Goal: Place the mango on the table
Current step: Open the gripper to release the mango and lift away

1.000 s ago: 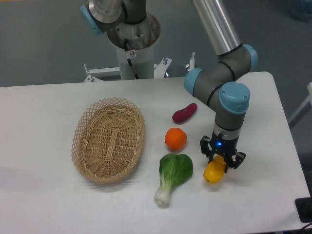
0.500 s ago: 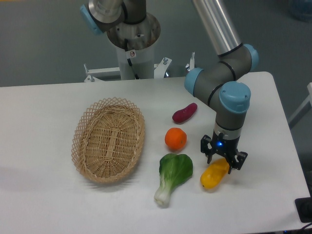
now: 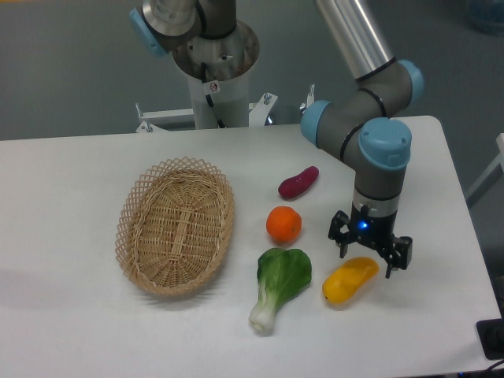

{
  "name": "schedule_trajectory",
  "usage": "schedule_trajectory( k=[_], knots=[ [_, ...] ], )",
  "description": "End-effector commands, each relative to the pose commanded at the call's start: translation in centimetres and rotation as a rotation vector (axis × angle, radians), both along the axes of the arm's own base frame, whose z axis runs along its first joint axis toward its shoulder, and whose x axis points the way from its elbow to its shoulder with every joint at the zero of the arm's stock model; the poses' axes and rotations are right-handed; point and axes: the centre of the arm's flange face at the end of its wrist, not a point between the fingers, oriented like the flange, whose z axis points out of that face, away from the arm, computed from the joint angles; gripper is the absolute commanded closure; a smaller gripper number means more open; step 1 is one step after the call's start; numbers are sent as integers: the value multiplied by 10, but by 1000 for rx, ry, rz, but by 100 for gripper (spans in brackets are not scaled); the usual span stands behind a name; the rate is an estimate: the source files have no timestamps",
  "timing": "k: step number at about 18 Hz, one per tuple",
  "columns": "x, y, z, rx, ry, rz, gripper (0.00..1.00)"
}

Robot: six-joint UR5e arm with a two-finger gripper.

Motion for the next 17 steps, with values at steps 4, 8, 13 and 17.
schedule_trajectory(
  k=[4, 8, 13, 17],
  knots=[
    [-7, -24, 22, -6, -14, 30, 0],
    [-11, -55, 38, -64, -59, -29, 0],
    [-20, -96, 51, -115, -97, -121, 0],
    [-20, -97, 50, -121, -97, -142, 0]
  ],
)
